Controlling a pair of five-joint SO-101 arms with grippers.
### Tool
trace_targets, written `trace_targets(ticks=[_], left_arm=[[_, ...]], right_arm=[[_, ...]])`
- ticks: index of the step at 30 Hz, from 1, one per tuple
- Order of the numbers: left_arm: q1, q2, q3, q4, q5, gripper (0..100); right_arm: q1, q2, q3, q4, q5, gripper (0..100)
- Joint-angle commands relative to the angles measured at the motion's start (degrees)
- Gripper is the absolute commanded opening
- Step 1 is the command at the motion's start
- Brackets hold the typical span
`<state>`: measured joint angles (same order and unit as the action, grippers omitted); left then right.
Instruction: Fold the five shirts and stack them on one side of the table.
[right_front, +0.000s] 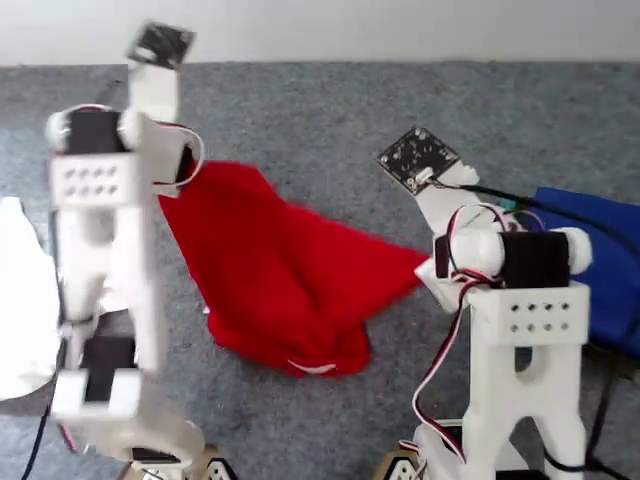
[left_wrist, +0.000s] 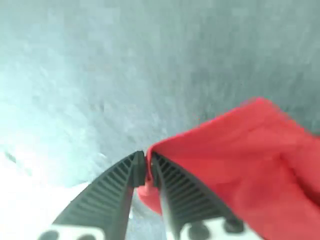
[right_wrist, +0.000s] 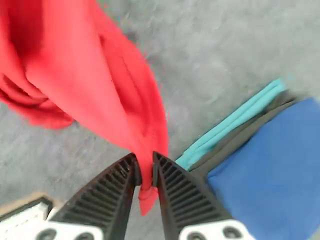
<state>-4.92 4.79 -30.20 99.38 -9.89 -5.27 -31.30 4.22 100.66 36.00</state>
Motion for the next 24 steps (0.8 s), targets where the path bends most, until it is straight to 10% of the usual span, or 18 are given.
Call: trace_targets(ticks=[1, 24], left_arm=[[-0.4, -12.6, -0.5, -1.5, 0.4, 2], [-5.9, -35.3, -0.6, -35.3, -23.2, 1]], right_arm=[[0.6, -1.4, -6.8, 0.5, 0.4, 0.9], [0.2, -5.9, -24.5, -34.6, 7.4, 0.9]])
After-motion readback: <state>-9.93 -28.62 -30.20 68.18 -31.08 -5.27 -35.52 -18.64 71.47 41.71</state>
